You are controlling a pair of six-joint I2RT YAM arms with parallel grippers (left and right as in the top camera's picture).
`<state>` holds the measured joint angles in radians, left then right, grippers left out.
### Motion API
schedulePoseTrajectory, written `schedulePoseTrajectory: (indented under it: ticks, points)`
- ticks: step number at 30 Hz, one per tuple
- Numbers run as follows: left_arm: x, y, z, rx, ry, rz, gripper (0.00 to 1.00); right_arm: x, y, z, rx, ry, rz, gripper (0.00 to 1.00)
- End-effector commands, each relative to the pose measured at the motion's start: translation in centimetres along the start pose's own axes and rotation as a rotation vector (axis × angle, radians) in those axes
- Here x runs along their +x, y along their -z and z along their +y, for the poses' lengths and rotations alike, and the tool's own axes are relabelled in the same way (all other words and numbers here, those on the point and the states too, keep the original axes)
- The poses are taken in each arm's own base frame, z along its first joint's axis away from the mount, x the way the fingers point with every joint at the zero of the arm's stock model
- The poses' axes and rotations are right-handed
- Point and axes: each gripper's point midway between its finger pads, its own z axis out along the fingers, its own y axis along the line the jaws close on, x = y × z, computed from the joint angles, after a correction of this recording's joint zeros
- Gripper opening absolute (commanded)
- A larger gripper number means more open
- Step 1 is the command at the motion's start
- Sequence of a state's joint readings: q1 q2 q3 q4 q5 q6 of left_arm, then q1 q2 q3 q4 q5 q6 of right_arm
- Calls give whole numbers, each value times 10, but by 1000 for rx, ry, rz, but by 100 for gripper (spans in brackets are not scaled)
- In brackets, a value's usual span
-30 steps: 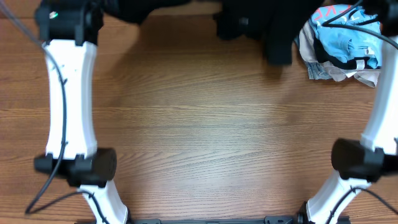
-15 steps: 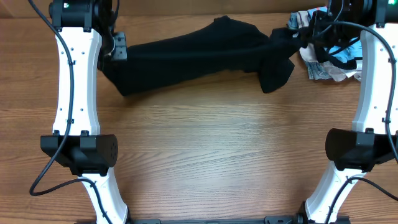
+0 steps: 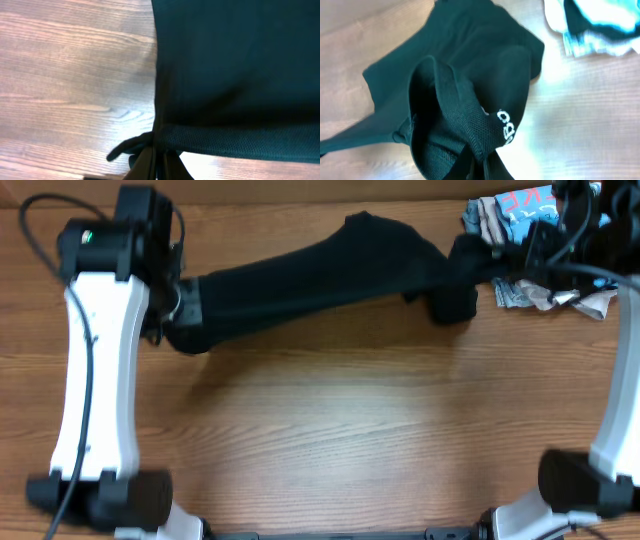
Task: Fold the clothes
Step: 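Lower the stretched shirt flat onto the table with both grippers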
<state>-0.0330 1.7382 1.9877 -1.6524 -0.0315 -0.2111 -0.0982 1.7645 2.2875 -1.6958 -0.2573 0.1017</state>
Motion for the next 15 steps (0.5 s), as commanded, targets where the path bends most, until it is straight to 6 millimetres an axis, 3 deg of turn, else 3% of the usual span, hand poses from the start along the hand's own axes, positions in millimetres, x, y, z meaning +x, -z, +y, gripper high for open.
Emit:
schedulePoseTrajectory:
  ticks: [1,6,9,12,15]
  points:
    - [29,15,6,10,62,-62,4,34,-6,-18,67,-57,71,4]
    - [73,-13,7,30,121,20,4,92,-34,-46,148,-130,185,4]
    - [113,-55,3,56,242,150,4,142,-58,-61,169,-246,251,4]
    - [129,-77,-11,135,270,204,4,169,-73,-70,188,-319,274,4]
    - [147,-97,-9,119,350,254,4,192,-87,-78,204,-371,299,4]
